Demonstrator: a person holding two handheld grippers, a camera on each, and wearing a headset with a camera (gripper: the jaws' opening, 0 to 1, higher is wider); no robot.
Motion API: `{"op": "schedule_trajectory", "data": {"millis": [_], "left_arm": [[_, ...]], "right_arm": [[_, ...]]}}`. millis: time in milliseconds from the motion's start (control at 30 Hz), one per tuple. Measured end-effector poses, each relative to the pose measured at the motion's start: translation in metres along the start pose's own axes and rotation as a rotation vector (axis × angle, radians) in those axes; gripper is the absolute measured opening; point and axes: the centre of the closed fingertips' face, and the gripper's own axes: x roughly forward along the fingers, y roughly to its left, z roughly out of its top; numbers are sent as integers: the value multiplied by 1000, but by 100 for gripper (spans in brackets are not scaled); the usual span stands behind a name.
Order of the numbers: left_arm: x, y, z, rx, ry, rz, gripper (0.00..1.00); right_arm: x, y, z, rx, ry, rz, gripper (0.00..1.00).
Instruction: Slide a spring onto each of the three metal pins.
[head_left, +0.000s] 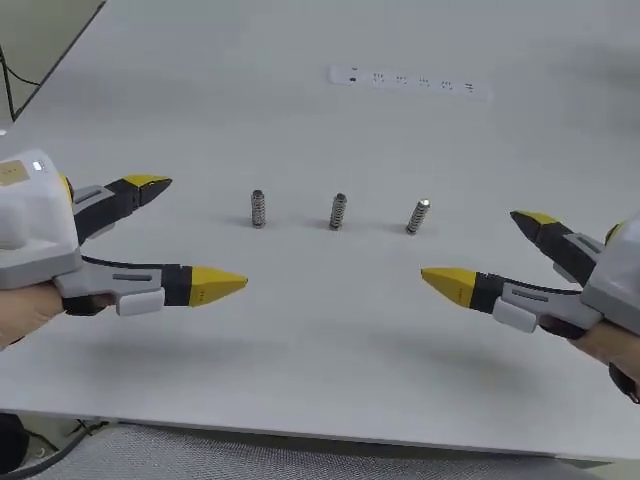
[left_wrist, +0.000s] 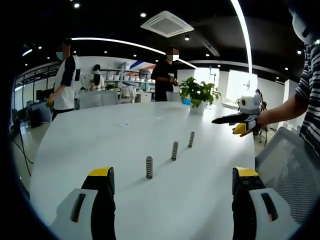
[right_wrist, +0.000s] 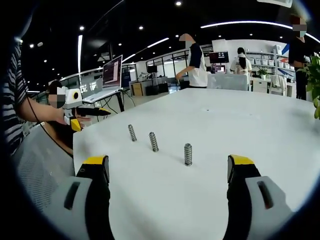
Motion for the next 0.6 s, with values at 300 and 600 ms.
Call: {"op": "schedule_trajectory", "data": {"millis": [300,600], "left_arm": [[3,-1,3,2,-1,-8,98],[4,-2,1,5,5,-12,98]], "right_arm": [[-2,-3,-2,3,2,-7,100],[-1,-2,-3,8,0,-7,100]]}}
